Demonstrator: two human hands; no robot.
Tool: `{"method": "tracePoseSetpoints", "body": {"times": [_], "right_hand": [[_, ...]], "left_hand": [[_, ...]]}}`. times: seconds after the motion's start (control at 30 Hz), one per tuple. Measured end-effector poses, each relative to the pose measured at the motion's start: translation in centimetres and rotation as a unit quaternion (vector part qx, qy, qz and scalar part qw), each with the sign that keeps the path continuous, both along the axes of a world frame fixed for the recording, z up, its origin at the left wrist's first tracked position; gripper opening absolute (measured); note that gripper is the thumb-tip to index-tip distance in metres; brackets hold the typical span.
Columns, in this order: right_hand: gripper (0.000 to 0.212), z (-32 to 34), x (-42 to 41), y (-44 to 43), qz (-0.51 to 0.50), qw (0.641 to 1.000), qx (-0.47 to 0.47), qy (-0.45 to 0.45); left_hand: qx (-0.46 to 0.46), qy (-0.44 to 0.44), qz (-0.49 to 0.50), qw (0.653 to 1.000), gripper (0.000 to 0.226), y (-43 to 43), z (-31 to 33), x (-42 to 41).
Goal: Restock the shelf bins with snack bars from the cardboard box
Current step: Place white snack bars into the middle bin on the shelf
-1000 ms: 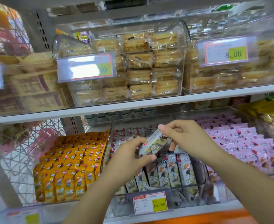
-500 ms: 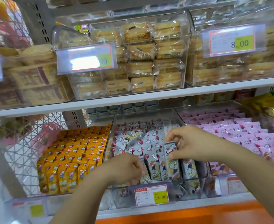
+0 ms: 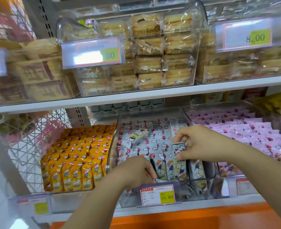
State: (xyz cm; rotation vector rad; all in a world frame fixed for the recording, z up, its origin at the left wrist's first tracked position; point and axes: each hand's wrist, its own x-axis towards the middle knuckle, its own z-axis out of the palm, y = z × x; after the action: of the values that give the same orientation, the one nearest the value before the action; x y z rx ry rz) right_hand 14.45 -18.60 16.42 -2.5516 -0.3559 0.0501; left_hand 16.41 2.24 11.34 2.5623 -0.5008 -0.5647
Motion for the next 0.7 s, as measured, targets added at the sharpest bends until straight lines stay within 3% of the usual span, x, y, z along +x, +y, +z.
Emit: {"method": "tracePoseSetpoints", "body": {"times": [0.07,0.13,0.23,0.3,0.37,0.47,0.6,0.7], "right_hand": [[0.027,0.5,0.0,-0.1,-0.024,0.998,0.034,-0.044],[0.028,0.6,0.2,-0.2,-0.057,0.986,0.141,-0.075],[0.026,0.3,0.0,-0.1,-0.039,0.975,0.212,-0.056],[0.021,-0.3,-0.3,0.1,-0.008,0.985,0.171,-0.031],[0.021,-0.7,-0.5,0.2,0.007,0.998,0.062,-0.027],[0.034,-1.4,-0.4,0.3,0.025,0.998,-0.051,0.012],[0.075,-1.4,-0.3,0.8,0.015,0.998,-0.062,0.004],[0.060,-1.4,-0.2,0.8,0.027,0.996,-0.082,-0.006]], "left_hand": [[0.000,-0.020,-0.003,1.000,0.009,-0.1,-0.1,0.1],[-0.026,-0.025,0.000,0.999,0.007,0.0,0.0,0.1],[-0.094,-0.053,0.029,0.994,0.019,-0.1,0.8,0.2],[-0.131,-0.069,0.055,0.987,0.019,-0.2,1.4,0.2],[-0.144,-0.075,0.066,0.985,0.017,-0.4,1.7,0.1],[-0.150,-0.096,0.070,0.981,0.018,-0.7,1.6,0.0],[-0.144,-0.115,0.058,0.981,0.015,-1.8,1.1,-0.1],[-0.119,-0.142,0.036,0.982,0.012,-3.0,0.3,-0.5]]}}
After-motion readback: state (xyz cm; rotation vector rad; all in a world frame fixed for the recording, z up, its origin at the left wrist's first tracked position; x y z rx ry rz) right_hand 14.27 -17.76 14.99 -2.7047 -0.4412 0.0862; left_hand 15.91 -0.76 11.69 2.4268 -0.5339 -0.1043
